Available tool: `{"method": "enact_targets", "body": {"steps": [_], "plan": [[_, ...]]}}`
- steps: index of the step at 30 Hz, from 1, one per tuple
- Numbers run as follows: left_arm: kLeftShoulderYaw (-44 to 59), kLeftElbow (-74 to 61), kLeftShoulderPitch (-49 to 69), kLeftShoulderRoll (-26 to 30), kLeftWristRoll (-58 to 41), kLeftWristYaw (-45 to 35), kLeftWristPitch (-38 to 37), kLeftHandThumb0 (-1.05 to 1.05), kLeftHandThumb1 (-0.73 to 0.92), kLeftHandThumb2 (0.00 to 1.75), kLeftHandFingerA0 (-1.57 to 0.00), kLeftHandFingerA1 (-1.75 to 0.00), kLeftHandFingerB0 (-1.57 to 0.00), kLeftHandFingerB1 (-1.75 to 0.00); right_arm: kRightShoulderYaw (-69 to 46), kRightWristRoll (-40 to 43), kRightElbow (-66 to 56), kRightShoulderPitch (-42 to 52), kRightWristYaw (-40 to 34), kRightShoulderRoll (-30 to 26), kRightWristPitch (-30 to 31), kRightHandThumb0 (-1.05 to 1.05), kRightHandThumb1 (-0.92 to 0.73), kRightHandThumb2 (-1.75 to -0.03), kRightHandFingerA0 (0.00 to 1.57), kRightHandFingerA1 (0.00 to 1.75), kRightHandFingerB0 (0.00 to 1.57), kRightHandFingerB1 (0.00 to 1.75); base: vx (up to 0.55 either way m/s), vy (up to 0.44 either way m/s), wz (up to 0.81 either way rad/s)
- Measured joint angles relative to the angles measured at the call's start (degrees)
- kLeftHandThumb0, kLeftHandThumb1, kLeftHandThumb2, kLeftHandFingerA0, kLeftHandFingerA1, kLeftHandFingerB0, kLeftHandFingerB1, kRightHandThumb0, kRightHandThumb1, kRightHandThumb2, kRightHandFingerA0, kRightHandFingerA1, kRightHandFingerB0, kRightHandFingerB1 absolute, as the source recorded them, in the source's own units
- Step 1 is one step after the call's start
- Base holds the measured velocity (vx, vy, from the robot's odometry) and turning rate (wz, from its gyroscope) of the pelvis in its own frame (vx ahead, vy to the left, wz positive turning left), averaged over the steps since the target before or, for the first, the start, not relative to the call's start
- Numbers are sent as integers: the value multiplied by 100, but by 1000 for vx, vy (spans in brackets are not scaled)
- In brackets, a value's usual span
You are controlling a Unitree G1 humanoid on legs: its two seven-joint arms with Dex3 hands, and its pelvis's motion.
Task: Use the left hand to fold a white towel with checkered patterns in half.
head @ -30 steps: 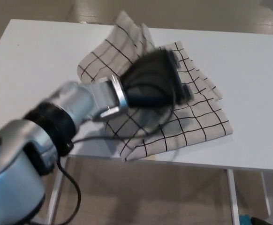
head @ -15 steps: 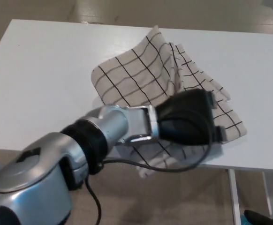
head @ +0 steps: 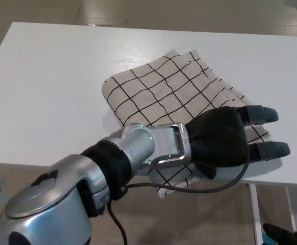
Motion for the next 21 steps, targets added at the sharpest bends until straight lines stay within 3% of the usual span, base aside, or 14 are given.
{"method": "enact_targets", "body": {"steps": [7, 11, 14, 21], "plan": [[314, -368, 60, 12, -179, -661, 34, -99, 61, 67, 0, 0, 0, -1, 8, 16, 6, -73, 0, 5, 0, -36, -65, -59, 46, 59, 55, 51, 0, 0, 0], [567, -681, 65, 93, -342, -1015, 43, -101, 64, 65, 0, 0, 0, -17, 12, 19, 10, -85, 1, 6, 0, -36, -64, -59, 46, 59, 54, 50, 0, 0, 0], [789, -965, 66, 189, -497, -1251, 55, -99, 65, 61, 0, 0, 0, -14, 12, 21, 20, -84, 1, 5, 0, -37, -64, -59, 46, 59, 54, 50, 0, 0, 0], [1617, -2159, 99, 705, -1083, -1853, 106, -98, 64, 61, 0, 0, 0, -20, 14, 23, 46, -77, 3, 5, 0, -41, -65, -59, 45, 58, 54, 50, 0, 0, 0]]}}
